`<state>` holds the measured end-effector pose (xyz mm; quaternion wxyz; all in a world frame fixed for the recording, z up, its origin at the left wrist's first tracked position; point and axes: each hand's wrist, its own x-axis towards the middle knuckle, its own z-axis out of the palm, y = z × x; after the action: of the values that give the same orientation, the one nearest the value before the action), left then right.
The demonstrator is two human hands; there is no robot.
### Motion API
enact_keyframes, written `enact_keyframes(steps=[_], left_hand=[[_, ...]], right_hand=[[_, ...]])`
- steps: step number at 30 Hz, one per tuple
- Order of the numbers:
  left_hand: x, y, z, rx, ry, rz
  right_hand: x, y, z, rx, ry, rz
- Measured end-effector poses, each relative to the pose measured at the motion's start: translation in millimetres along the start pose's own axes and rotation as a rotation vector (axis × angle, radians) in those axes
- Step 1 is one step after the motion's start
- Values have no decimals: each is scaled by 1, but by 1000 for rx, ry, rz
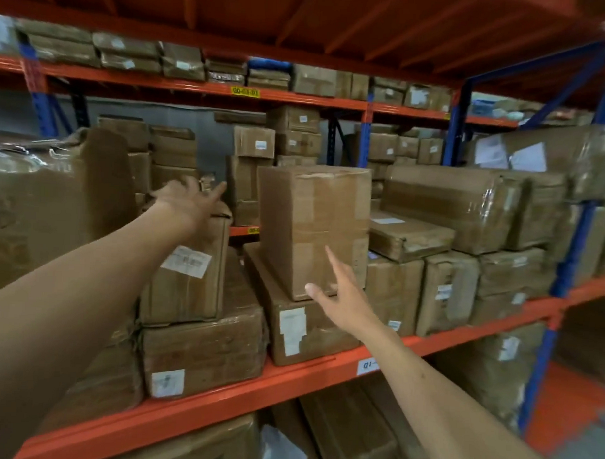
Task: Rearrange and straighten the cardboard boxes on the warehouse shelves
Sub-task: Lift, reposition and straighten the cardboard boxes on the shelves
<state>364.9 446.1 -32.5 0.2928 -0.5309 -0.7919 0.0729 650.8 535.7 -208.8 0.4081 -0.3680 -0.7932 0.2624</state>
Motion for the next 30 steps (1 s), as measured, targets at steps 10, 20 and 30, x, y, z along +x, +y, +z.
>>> enact_keyframes(steps=[10, 20, 30], left_hand=[[51, 125, -56, -484, 83, 173], [98, 151, -35, -896, 184, 84], [61, 170, -54, -994, 282, -26]], right_hand=[[59, 56, -61, 79, 130, -10], [129, 115, -59, 128, -46, -157], [99, 104, -73, 120, -32, -247]])
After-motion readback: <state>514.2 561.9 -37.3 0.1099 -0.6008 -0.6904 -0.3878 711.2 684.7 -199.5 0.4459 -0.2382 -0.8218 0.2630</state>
